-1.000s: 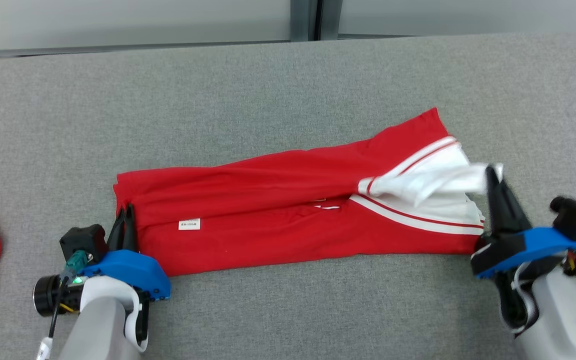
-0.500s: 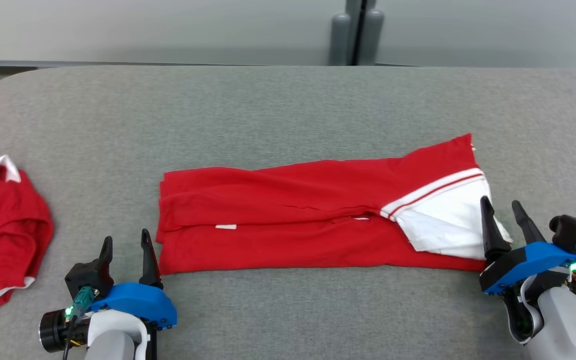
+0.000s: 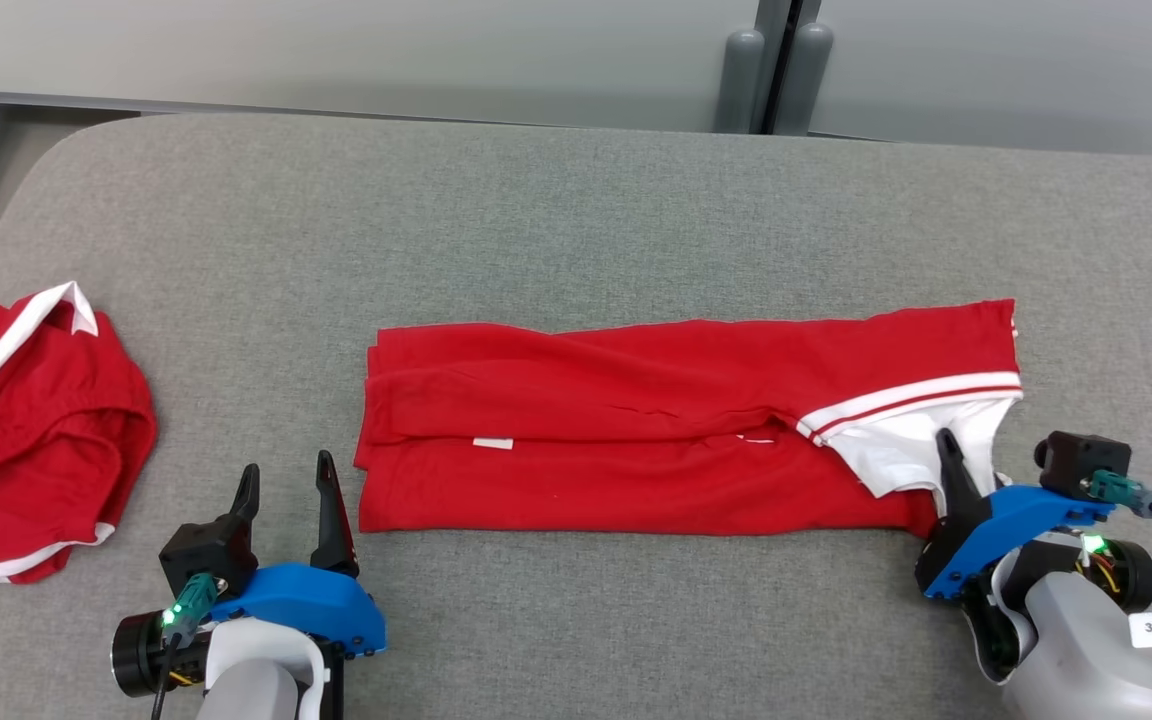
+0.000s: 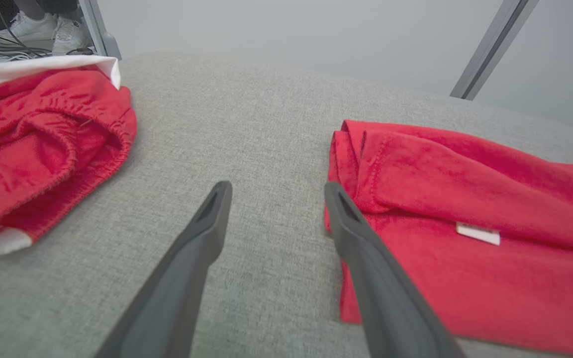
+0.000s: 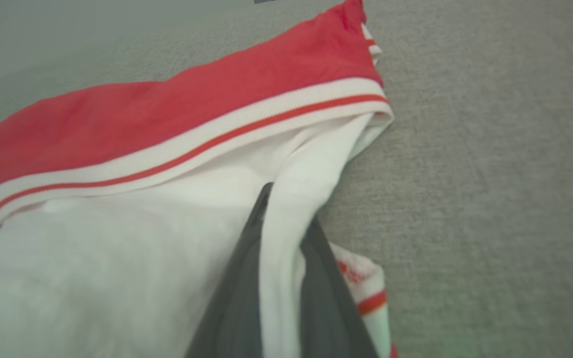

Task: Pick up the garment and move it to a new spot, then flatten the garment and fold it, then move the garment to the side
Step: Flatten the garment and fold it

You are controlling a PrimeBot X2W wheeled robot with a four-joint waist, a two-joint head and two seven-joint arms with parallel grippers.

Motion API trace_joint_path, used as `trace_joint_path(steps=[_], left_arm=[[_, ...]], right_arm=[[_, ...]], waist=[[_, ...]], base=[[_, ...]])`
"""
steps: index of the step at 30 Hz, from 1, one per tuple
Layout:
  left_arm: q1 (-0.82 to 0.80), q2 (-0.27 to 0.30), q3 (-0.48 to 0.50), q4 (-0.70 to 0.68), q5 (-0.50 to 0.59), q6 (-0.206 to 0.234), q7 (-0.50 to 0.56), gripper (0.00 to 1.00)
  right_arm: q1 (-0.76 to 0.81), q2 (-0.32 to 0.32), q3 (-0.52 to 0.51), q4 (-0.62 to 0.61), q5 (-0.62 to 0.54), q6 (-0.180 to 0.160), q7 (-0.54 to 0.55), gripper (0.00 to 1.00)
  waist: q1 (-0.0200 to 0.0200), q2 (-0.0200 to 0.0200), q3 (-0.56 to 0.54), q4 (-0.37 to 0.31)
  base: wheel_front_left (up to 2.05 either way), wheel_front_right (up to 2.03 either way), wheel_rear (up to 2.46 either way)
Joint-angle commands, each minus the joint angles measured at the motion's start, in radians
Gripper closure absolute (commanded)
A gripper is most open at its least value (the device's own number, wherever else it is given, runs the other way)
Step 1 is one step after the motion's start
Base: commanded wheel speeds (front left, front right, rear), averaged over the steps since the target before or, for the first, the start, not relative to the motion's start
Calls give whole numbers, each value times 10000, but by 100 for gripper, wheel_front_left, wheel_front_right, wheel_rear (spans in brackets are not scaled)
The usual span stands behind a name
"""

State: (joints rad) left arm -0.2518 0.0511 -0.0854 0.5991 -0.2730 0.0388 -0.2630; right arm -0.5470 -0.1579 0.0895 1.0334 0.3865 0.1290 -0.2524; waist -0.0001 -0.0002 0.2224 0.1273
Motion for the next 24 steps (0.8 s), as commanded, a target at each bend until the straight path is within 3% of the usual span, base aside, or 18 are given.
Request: trace_joint_path(steps=[1, 9, 14, 19, 24], left_arm=[[55, -7, -72, -82, -13, 73, -22, 0], [114, -10, -246, -195, -26, -6, -23, 0], [182, -10, -488, -221, -219, -13, -23, 0], [125, -4, -810, -120, -469, 14, -23, 0], [32, -4, -1147, -54, -666, 28, -22, 0]], right_arm=[[190, 254, 209, 265, 147, 30, 134, 100], [34, -562, -397, -416, 560, 7, -133, 100], [449, -605, -962, -1360, 190, 15, -140, 100], [710, -304, -864, -2495, -126, 16, -141, 100], [956, 61, -20, -3667, -26, 18, -141, 100]], waist=[[1, 2, -16, -35], [1, 2, -190, -558], [1, 2, -389, -1146], [1, 2, -470, -1585], [1, 2, -520, -1510]], base=[[0, 0, 0], [0, 0, 0], [0, 0, 0], [0, 0, 0], [0, 0, 0]])
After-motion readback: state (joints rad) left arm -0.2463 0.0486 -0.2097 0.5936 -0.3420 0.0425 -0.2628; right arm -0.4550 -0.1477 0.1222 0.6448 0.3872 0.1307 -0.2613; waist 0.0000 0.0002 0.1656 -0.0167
